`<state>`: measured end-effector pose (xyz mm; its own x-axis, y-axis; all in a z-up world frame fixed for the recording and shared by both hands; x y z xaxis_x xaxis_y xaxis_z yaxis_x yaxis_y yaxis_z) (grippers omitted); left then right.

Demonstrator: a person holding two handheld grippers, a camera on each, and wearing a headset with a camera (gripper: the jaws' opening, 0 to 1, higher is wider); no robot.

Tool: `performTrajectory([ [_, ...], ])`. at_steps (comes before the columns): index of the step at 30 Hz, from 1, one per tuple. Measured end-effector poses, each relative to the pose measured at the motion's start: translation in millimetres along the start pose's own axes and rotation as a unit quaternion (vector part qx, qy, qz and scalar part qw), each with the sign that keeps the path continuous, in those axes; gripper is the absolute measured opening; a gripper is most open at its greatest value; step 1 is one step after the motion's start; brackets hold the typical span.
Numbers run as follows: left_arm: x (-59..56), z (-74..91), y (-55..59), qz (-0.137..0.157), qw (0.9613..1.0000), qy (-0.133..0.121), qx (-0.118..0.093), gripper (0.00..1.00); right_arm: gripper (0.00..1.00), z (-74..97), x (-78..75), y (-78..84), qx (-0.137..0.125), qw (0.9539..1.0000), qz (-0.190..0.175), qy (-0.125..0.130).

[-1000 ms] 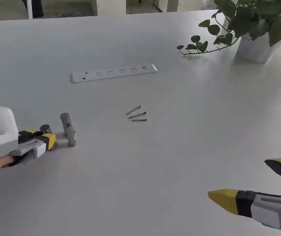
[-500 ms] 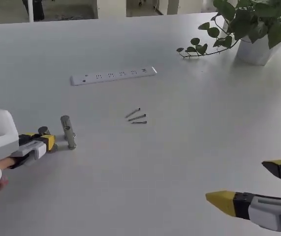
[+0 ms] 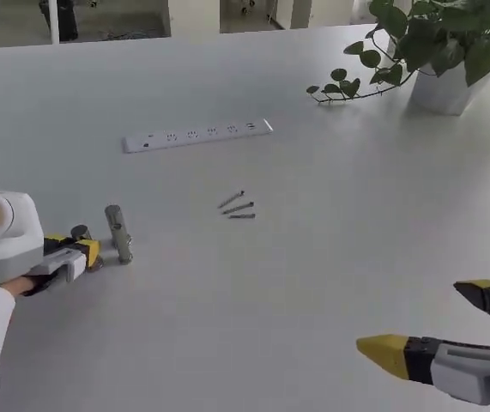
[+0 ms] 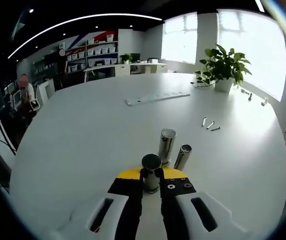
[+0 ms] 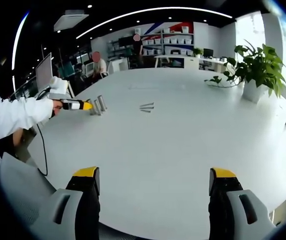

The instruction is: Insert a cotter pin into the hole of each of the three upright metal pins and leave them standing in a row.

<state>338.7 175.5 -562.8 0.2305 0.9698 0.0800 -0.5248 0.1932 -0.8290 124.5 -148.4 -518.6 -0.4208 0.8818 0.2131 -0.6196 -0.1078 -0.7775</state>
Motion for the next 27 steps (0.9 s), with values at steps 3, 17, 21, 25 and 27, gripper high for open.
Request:
performTrajectory([
  [3,3.3,1.7,0.9,-0.001,1.0,-0.008,0.0,0.1,0.89,0.3,0.4,0.2,-0.002,1.0,0.0,-0.001],
  [17,9.4,39.0,-9.8,0.003,0.9996,-0.017,-0.021,0.1,0.89,1.8,-5.5,1.4,-0.012,0.9999,0.0,0.009],
  [21,3.3,58.8,-19.6,-0.007,0.9989,-0.01,-0.044,0.1,0.9,2.7,-5.8,-1.1,-0.021,0.9997,-0.002,0.011],
  [25,-3.8,73.7,-27.3,-0.027,0.9978,0.004,-0.06,0.1,0.91,3.9,-5.9,-2.8,-0.03,0.9994,-0.009,0.013],
  [27,-7.4,80.5,-31.4,-0.035,0.997,0.012,-0.068,0.1,0.91,4.1,-5.8,-2.7,-0.031,0.9994,-0.012,0.013],
])
Point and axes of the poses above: the centre of the closed fingertips' face, and the gripper's own axes: z roughly backward along the fingers, x roughly to its left, y roughly out of its underside, the point moved 2 cm from there along z, roughly backward along the fingers, and after that the axes turned 15 degrees about -y, right-handed, at the moved point
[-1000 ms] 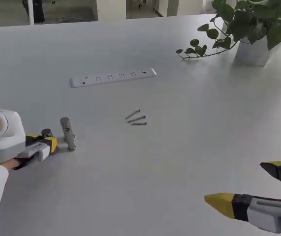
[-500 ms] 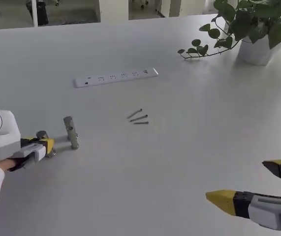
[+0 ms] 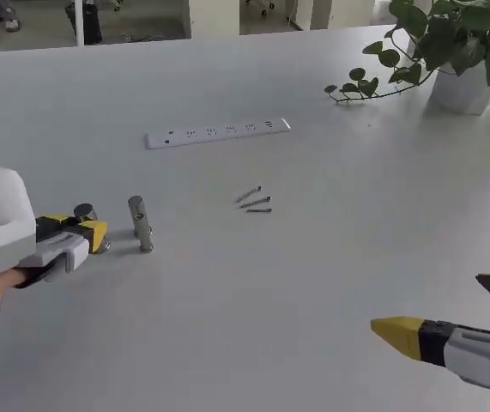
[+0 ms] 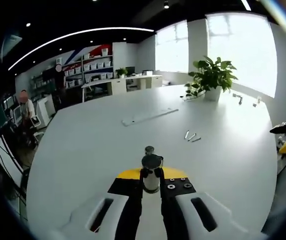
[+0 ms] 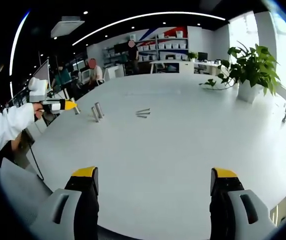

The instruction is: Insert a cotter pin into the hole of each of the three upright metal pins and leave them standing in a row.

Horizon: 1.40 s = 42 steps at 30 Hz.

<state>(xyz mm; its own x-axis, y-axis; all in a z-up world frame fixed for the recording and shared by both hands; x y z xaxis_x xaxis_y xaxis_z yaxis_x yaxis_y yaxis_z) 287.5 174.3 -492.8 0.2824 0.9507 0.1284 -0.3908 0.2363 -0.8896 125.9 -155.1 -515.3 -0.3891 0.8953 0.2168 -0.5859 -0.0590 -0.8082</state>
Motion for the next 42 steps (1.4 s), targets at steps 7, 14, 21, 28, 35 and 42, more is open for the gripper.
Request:
performTrajectory([
  [7,-12.3,10.3,-5.3,-0.015,0.9996,0.02,-0.009,0.1,0.91,0.0,2.6,-1.3,-0.004,1.0,-0.001,-0.003],
  [14,-28.6,15.6,-2.8,-0.051,0.9975,0.047,-0.016,0.1,0.91,-0.7,7.1,-1.0,-0.003,0.9999,0.0,-0.012],
  [21,-52.1,20.6,-8.6,-0.069,0.9912,0.106,-0.038,0.1,0.91,-0.9,8.2,-0.7,-0.003,0.9999,-0.002,-0.013],
  [28,-84.4,26.5,-7.7,-0.112,0.9755,0.181,-0.056,0.1,0.91,-1.8,9.7,-0.1,0.001,0.9999,0.001,-0.017],
  [35,-110.3,28.9,3.2,-0.142,0.9618,0.227,-0.056,0.1,0.9,-2.8,10.2,1.0,0.006,0.9998,0.002,-0.019],
  [42,-127.7,24.4,24.1,-0.153,0.9538,0.257,-0.034,0.1,0.9,-3.6,10.1,2.4,0.011,0.9997,0.002,-0.021],
])
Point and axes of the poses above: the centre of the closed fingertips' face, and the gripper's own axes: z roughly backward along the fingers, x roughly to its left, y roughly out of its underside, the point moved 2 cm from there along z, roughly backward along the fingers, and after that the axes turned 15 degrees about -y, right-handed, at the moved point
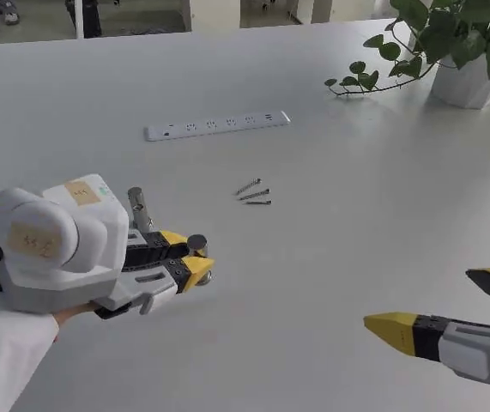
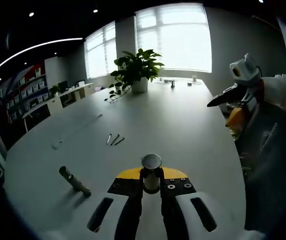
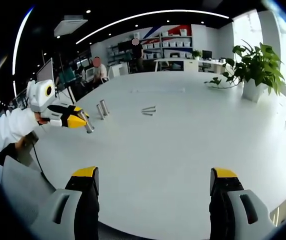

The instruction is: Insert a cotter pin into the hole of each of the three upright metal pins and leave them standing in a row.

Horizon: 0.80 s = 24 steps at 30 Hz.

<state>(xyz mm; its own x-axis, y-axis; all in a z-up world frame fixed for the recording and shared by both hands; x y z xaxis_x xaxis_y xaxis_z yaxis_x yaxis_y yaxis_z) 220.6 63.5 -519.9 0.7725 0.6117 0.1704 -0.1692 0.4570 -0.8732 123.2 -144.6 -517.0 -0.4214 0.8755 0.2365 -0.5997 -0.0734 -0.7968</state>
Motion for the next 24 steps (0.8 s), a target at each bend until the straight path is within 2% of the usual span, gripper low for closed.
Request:
performTrajectory([
  [3,-5.3,-4.2,5.9,-0.005,0.9999,0.008,0.007,0.1,0.9,-0.4,0.3,0.6,0.002,1.0,0.001,-0.001],
  [5,-8.1,-6.8,9.5,0.002,0.9998,0.015,0.01,0.1,0.9,-0.6,0.5,1.0,0.003,1.0,0.002,-0.002],
  [10,-12.1,-13.5,20.0,0.003,0.9997,0.02,0.017,0.1,0.9,-1.2,0.5,2.0,0.006,1.0,-0.001,-0.006],
  [19,-18.3,-18.1,27.1,-0.017,0.9992,0.029,0.02,0.1,0.9,-2.7,1.4,4.8,0.015,0.9998,0.004,-0.009],
  [24,-15.8,-18.6,31.2,0.001,0.9994,0.028,0.022,0.1,0.9,-2.7,0.9,5.3,0.017,0.9998,0.003,-0.008],
])
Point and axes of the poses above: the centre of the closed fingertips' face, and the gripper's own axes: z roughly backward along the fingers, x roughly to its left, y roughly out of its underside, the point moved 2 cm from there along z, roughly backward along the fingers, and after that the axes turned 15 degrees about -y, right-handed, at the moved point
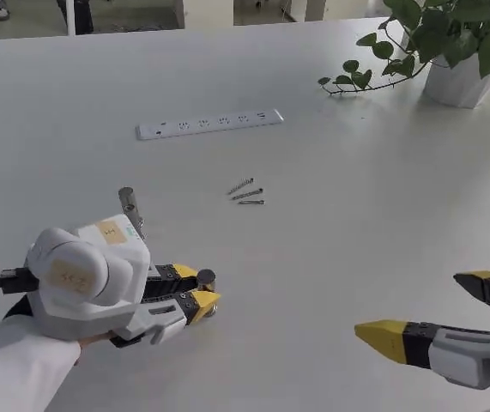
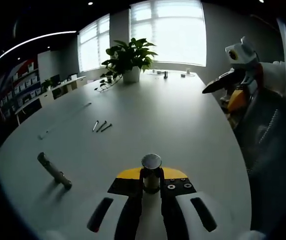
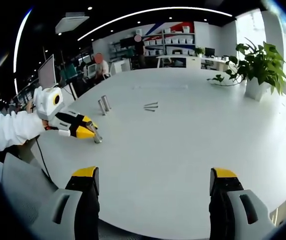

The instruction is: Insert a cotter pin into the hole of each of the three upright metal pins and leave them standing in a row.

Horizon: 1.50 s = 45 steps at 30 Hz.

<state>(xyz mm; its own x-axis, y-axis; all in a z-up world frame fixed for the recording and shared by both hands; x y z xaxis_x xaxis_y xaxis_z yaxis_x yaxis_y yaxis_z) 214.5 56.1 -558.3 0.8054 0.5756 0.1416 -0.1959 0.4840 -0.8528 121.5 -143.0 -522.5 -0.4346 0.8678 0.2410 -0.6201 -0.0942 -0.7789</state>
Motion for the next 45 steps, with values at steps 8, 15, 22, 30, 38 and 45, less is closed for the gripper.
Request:
performTrajectory([
  [8,4.4,0.5,6.4,-0.005,1.0,-0.002,-0.001,0.11,0.9,-0.3,0.5,0.7,0.003,1.0,0.0,0.001],
  [15,4.0,3.7,9.3,-0.009,0.9999,-0.001,-0.005,0.11,0.9,-0.6,1.6,1.3,0.005,1.0,0.001,-0.001],
  [22,3.0,5.2,9.2,-0.001,0.9999,-0.004,-0.011,0.11,0.9,-0.7,3.3,0.8,0.006,1.0,0.004,-0.003],
  [30,5.0,4.5,9.7,0.011,0.9997,-0.015,-0.014,0.11,0.9,-1.2,4.1,1.9,0.008,0.9999,0.002,-0.007],
  [38,5.7,5.0,10.3,0.021,0.9996,-0.013,-0.012,0.11,0.9,-1.2,5.1,1.6,0.007,0.9999,0.004,-0.008],
  [45,4.6,7.8,10.6,0.055,0.9984,-0.006,-0.01,0.22,0.9,-1.2,5.7,1.5,0.006,0.9999,0.003,-0.009],
])
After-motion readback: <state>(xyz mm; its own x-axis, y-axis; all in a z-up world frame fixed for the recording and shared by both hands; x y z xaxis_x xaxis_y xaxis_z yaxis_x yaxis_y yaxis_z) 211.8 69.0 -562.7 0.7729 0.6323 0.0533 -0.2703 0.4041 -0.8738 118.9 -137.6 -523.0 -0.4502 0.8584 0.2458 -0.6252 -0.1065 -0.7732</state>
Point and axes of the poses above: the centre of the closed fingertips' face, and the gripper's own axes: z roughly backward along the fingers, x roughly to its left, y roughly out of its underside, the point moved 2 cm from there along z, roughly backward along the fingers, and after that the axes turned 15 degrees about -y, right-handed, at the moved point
